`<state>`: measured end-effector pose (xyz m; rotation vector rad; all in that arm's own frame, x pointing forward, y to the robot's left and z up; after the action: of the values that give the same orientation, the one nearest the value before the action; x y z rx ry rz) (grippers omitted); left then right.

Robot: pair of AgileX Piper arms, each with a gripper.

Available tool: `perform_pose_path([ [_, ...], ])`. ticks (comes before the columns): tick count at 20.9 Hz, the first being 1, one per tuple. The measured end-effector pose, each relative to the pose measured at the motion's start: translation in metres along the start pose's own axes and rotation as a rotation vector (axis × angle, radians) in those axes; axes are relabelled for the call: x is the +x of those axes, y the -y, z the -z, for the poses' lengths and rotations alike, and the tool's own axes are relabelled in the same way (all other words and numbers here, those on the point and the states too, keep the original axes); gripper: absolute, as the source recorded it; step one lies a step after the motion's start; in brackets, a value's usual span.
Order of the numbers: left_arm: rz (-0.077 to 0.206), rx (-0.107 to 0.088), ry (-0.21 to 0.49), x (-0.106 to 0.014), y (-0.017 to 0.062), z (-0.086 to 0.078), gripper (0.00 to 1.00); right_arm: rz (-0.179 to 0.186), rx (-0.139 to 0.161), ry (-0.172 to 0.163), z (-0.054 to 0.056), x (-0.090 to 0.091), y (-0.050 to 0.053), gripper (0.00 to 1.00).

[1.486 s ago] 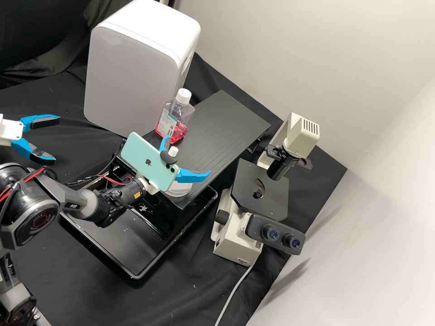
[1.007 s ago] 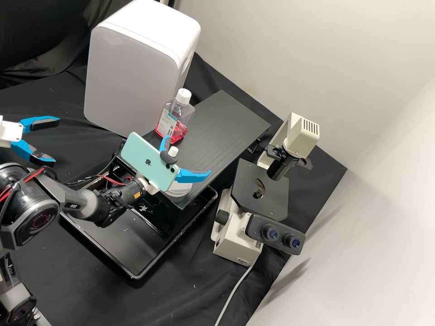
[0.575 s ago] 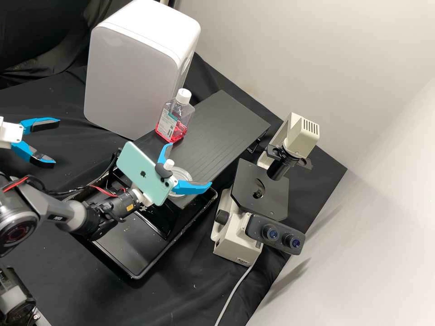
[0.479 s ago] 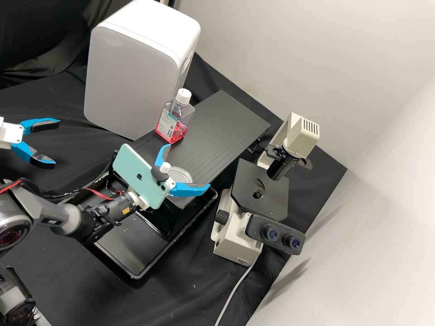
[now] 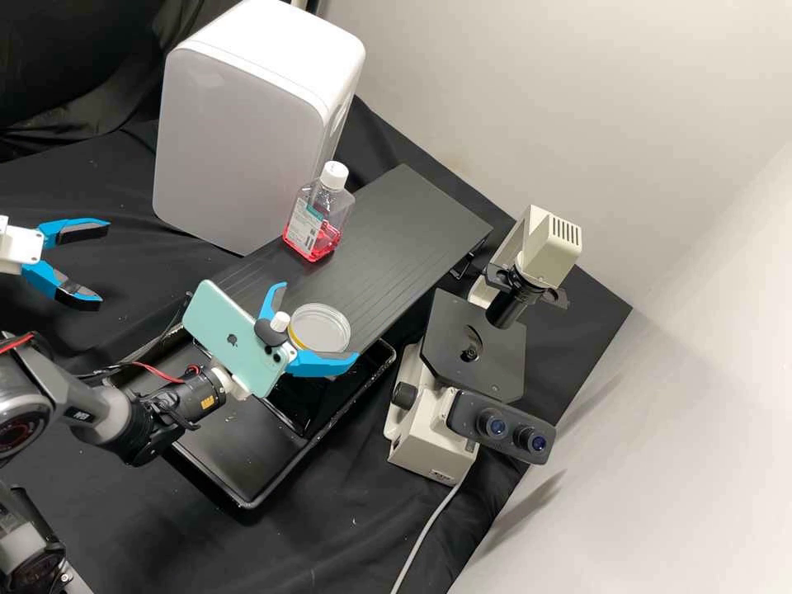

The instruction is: Remove the lid from the petri dish

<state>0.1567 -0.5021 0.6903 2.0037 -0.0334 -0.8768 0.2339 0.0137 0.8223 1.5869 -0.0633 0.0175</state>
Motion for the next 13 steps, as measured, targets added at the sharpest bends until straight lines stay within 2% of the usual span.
perform_pose_path([
  [3, -0.004, -0.006, -0.014, 0.000, -0.0004, 0.001, 1.00, 0.008, 0.003, 0.011, -0.002, -0.001, 0.003, 1.00],
  [7, -0.008, -0.011, -0.025, 0.000, -0.0007, 0.002, 1.00, 0.012, 0.009, -0.006, 0.002, -0.001, 0.006, 1.00],
  [9, -0.008, -0.010, -0.025, 0.000, -0.0007, 0.002, 1.00, 0.020, 0.013, -0.005, 0.002, 0.001, 0.009, 1.00],
  [11, -0.011, 0.007, -0.035, 0.000, -0.0010, 0.003, 1.00, 0.029, 0.018, 0.002, 0.002, 0.004, 0.012, 1.00],
  [13, -0.011, 0.007, -0.035, 0.000, -0.0010, 0.003, 1.00, 0.031, 0.021, 0.007, 0.001, 0.007, 0.013, 1.00],
])
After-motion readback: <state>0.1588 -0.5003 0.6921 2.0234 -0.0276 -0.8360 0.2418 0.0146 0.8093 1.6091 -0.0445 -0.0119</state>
